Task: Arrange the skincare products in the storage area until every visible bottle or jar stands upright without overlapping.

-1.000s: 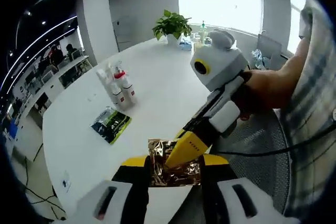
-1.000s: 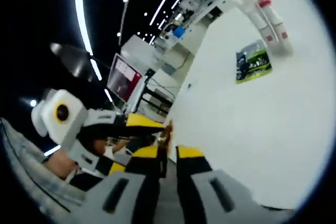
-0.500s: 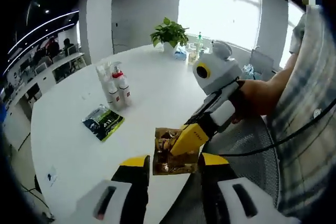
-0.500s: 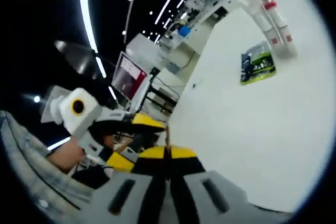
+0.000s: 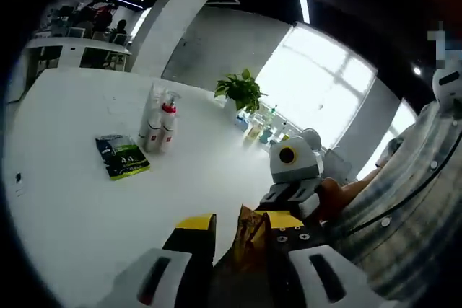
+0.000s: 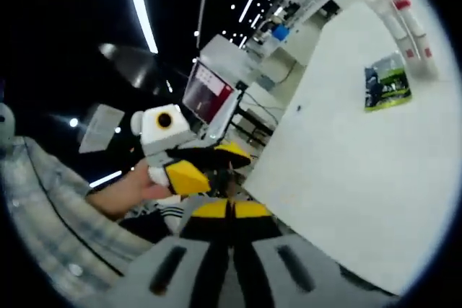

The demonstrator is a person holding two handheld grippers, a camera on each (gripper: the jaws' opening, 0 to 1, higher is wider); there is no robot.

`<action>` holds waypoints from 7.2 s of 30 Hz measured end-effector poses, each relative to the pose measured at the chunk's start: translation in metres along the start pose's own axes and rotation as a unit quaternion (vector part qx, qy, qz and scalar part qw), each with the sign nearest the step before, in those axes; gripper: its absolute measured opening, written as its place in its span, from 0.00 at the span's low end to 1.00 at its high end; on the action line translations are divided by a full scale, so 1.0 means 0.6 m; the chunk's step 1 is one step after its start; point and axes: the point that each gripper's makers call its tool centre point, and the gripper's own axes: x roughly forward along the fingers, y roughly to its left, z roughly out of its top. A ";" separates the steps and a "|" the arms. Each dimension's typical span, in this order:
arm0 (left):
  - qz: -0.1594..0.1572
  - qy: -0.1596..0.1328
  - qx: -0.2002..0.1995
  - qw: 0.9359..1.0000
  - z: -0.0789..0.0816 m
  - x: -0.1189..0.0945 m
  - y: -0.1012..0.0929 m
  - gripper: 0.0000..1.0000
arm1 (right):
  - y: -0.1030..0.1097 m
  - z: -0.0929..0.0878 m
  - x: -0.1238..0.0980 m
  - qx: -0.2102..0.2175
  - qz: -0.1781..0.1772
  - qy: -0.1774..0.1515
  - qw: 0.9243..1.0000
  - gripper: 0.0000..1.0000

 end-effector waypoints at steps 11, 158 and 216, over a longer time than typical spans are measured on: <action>-0.062 -0.037 -0.053 0.996 0.005 -0.001 -0.035 0.01 | 0.017 -0.001 -0.002 -0.004 0.023 0.000 1.000 0.01; 0.130 -0.133 -0.446 0.876 0.149 0.122 0.556 0.01 | -0.148 0.040 -0.027 -0.234 -0.315 0.003 0.920 0.40; 0.468 0.081 -0.191 0.859 0.113 -0.187 0.706 0.66 | -0.137 0.044 -0.024 -0.275 -0.310 0.008 0.910 0.39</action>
